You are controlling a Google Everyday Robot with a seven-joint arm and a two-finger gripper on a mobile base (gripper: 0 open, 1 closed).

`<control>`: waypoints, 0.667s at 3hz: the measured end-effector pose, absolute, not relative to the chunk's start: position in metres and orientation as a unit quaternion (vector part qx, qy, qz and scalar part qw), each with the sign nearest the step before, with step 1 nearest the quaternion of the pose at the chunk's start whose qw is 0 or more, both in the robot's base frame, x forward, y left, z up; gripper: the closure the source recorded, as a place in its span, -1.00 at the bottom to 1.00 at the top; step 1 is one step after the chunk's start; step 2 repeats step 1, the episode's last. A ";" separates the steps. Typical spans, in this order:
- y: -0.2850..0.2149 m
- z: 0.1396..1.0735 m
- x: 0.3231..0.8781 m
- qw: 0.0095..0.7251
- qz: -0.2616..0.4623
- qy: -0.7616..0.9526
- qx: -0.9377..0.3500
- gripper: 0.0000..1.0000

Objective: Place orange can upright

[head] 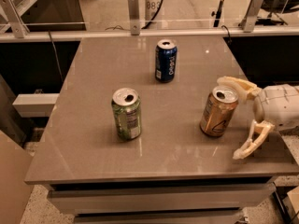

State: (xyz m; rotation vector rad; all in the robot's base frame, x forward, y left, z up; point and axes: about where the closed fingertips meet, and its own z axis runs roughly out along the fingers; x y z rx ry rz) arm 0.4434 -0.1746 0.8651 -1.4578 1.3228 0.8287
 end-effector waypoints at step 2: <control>-0.175 0.865 0.443 0.482 0.340 0.542 -0.599 -1.00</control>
Offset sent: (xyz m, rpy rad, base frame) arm 0.0000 0.0000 0.0000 0.0000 0.0000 0.0000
